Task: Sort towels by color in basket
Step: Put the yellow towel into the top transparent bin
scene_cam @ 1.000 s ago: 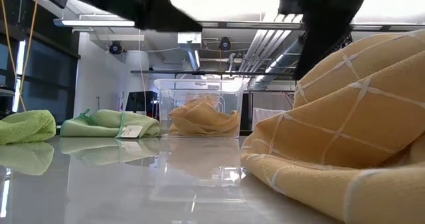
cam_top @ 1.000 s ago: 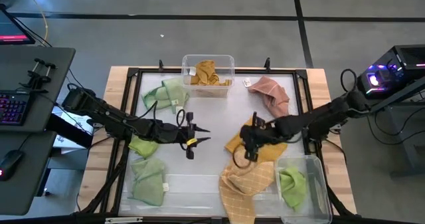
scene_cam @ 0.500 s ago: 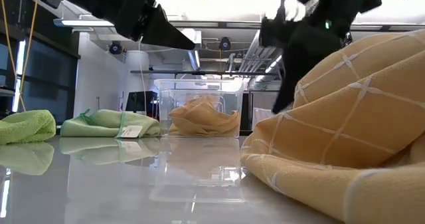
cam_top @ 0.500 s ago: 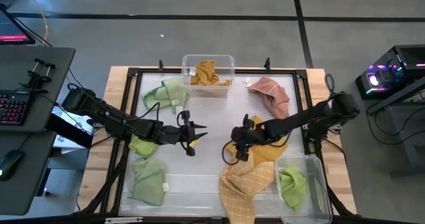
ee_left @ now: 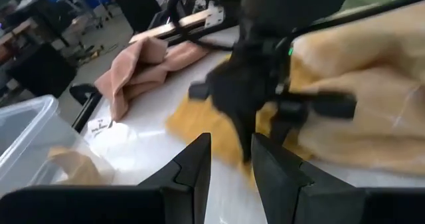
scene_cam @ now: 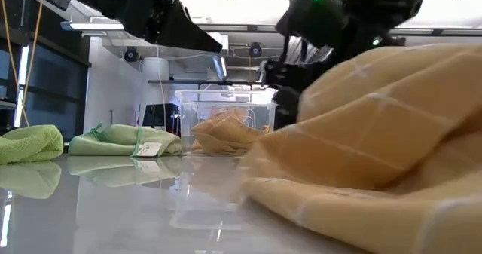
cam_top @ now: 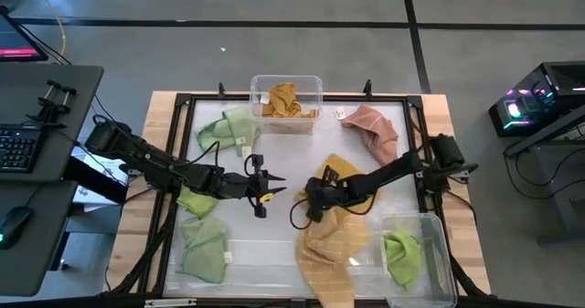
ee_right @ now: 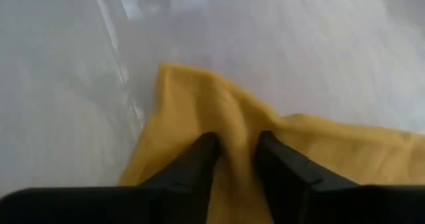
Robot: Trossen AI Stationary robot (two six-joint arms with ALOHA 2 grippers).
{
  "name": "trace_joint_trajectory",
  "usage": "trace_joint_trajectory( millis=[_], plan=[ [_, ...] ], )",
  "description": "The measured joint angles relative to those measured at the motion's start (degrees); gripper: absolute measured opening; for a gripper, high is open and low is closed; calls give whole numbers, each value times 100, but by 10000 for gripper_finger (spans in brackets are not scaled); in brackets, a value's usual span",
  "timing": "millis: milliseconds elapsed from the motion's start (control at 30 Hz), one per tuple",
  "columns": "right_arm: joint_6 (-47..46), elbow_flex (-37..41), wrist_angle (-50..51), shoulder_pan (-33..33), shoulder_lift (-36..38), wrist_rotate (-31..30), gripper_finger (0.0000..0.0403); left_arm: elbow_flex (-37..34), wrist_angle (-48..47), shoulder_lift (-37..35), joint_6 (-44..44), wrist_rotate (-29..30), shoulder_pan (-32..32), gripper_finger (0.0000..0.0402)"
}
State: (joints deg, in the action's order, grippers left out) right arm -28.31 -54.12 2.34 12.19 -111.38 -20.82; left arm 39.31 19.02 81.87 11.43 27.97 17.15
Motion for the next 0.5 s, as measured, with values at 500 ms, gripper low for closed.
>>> trace_joint_trajectory(
  millis=[500],
  plan=[
    [1087,84,-2744,-137,616,-803,6,-2,-45,0,407,2074,870,79]
  ],
)
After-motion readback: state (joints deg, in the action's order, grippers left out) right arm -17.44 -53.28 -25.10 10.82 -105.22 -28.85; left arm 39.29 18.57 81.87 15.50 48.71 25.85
